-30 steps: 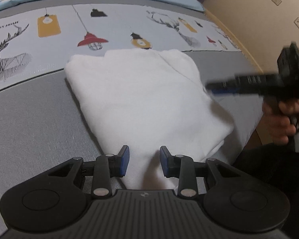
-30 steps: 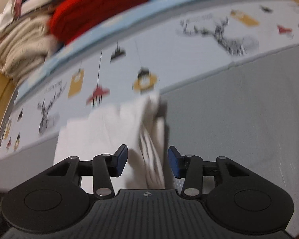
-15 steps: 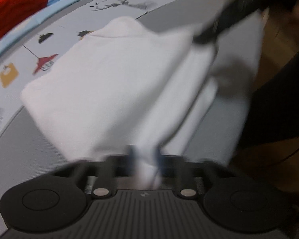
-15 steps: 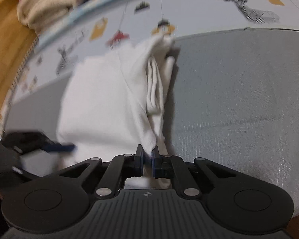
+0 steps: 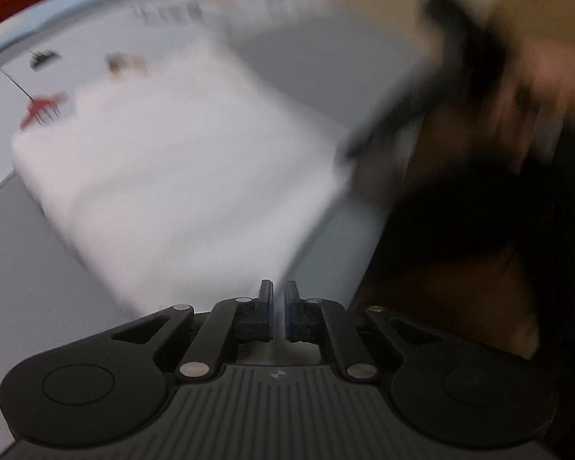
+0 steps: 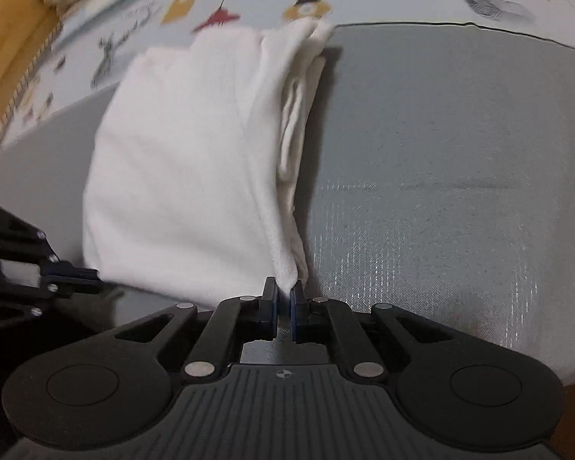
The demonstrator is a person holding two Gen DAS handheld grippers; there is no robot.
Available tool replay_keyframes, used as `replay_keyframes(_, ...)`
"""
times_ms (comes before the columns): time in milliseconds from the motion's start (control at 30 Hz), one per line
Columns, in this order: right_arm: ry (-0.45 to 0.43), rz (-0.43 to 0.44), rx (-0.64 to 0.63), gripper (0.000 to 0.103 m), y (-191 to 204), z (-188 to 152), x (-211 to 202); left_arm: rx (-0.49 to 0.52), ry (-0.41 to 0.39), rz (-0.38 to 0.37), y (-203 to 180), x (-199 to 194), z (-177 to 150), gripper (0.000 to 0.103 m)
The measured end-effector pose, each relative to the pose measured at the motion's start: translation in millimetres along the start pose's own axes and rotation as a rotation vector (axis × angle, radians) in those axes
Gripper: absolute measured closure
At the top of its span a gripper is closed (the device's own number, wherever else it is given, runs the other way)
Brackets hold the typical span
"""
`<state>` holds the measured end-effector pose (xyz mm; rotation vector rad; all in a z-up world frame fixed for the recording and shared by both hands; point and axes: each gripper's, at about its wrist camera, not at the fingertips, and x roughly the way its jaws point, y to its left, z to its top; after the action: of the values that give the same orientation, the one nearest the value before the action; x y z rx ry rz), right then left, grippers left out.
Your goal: Fold small clothes
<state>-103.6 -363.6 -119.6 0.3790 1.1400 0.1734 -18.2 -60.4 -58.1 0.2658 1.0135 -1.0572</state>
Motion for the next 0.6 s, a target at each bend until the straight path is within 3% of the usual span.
replay_keyframes(67,0.005,-0.009,0.024,0.098,-1.6,3.3,2.4,-0.123,-0.104,-0.038,19.9,-16.6,8.2,0.096)
replay_keyframes(100,0.006,-0.015,0.032,0.098,-2.0,4.8,3.3,-0.158,-0.107,-0.023,28.2,-16.6,8.9,0.096)
replay_keyframes(167,0.012,-0.031,0.023,0.098,0.6,5.2,6.1,-0.139,0.004,0.065,34.1,3.1,4.3,0.096)
replay_keyframes(233,0.018,-0.040,0.011,0.098,2.5,5.2,7.6,-0.069,0.220,0.186,33.0,41.6,-10.3,0.097)
replay_keyframes(267,0.017,-0.040,0.012,0.098,1.4,5.4,9.2,-0.018,0.246,0.210,29.0,48.9,-15.6,0.097)
replay_keyframes(300,0.012,-0.036,0.017,0.096,0.5,6.2,8.1,0.005,0.234,0.206,25.3,44.7,-11.8,0.096)
replay_keyframes(367,-0.025,-0.014,0.038,0.088,-3.7,12.6,3.7,-0.062,0.171,0.157,31.8,26.7,-3.9,0.089)
replay_keyframes(433,-0.127,0.027,0.065,0.068,-5.0,15.5,-13.4,-0.126,0.093,0.146,43.5,6.6,4.7,0.085)
replay_keyframes(467,-0.201,0.058,0.084,0.063,-6.6,16.3,-23.5,-0.104,0.070,0.139,50.9,-2.3,8.3,0.079)
replay_keyframes(533,-0.331,0.104,0.149,0.059,-12.9,20.0,-37.8,-0.193,0.005,0.167,67.6,-12.2,15.2,0.078)
replay_keyframes(600,-0.385,0.087,0.218,0.059,-18.7,28.1,-36.3,-0.297,-0.037,0.214,85.2,-15.6,24.1,0.076)
